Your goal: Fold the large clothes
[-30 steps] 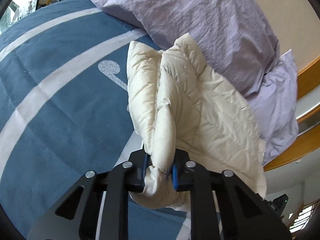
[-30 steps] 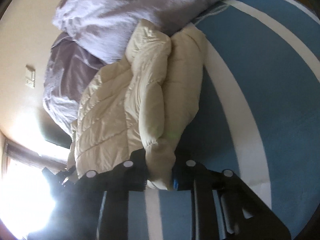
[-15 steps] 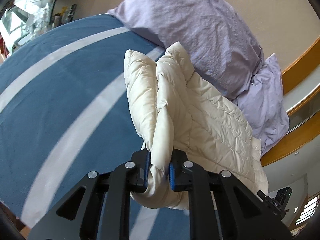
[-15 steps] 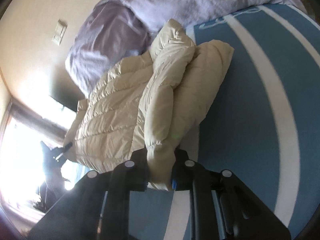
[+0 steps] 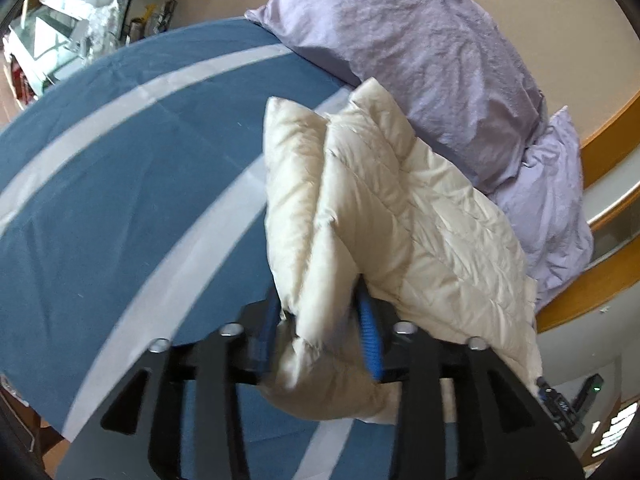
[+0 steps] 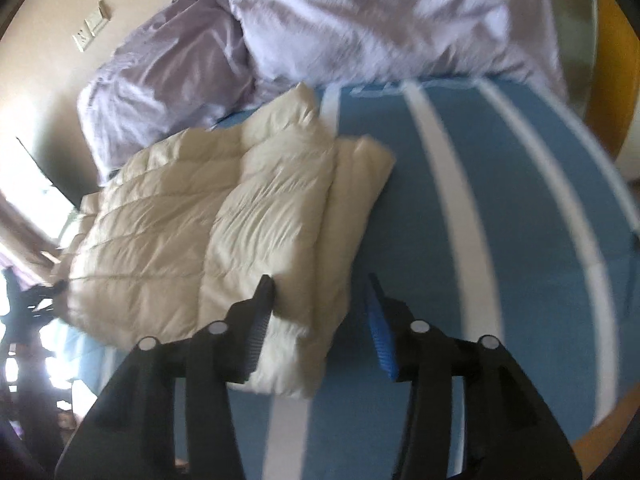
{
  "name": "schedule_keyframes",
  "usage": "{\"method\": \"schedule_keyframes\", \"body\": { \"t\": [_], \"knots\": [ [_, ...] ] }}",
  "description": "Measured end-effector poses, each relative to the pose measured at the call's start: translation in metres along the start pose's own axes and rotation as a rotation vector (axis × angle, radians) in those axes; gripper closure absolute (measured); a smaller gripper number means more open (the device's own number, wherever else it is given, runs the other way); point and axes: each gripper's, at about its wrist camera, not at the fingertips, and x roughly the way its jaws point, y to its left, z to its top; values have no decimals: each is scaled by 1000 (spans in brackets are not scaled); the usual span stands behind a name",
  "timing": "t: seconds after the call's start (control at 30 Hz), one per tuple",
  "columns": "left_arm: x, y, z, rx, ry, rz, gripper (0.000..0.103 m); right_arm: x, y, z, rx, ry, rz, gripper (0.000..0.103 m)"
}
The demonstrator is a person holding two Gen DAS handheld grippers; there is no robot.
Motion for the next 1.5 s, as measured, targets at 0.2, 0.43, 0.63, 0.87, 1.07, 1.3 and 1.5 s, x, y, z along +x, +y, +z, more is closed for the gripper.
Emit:
{"method": "schedule_keyframes", "body": {
  "t": [0.2, 0.43, 0.63, 0.87, 1.07, 1.3, 1.5],
  "knots": [
    [-16, -12, 18, 60, -87, 95, 41, -8, 16, 26, -22, -57, -29, 54],
    [-14, -74, 26, 229, -158, 138, 34, 12, 85, 49, -147, -92, 7, 47],
    [23, -132, 19, 338, -131, 128, 34, 49, 142, 60, -215, -69, 50, 47],
    [62, -171, 13, 388, -89, 106, 34, 81, 177, 71, -230, -64, 63, 47],
    [80, -198, 10, 441, -102, 126, 34, 97, 185, 81, -197, -63, 69, 47],
    [99, -216, 0, 533, -153, 226, 34, 112, 194, 85, -193, -92, 26, 42],
    [116, -216, -3, 577, -179, 304, 33, 133, 193, 82, -201, -95, -28, 41]
  ]
}}
